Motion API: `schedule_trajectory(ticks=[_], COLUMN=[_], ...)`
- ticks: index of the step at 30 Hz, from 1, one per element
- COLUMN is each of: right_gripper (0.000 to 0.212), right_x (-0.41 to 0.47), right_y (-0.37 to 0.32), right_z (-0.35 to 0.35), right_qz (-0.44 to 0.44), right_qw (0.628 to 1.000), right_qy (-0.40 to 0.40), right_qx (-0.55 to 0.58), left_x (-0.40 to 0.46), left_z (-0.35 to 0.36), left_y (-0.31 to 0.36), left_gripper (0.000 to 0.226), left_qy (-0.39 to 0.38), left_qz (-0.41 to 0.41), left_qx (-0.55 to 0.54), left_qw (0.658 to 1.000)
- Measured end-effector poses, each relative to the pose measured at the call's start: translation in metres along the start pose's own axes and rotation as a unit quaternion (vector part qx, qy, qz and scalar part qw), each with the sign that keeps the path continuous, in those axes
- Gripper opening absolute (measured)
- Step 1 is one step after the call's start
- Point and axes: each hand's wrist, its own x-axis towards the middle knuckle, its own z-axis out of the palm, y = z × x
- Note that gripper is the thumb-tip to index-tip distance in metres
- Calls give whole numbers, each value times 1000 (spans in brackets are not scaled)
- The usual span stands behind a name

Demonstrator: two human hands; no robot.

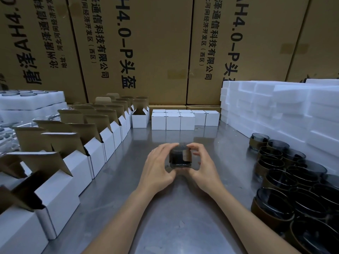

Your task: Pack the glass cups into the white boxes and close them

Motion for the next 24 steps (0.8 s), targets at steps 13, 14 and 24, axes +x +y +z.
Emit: schedule_trajectory(ticks=[13,14,24], right_gripper=[60,61,61], right_x=[-1,-1,0], right_y=[-2,-3,-5], right_z=[2,1,3], right_qz=[-20,-24,10], right_qw=[1000,999,998], right_qy=[-3,-1,-25], right_qx=[-23,-24,65], left_x=[0,0,-2], left_z=[-1,-1,-1], left_y=[1,1,-3], left_gripper=[67,65,63], left_qy=[-4,1,-32], left_qz=[0,3,-69], left_qx=[-2,8,-75], left_qw=[1000,1000,994])
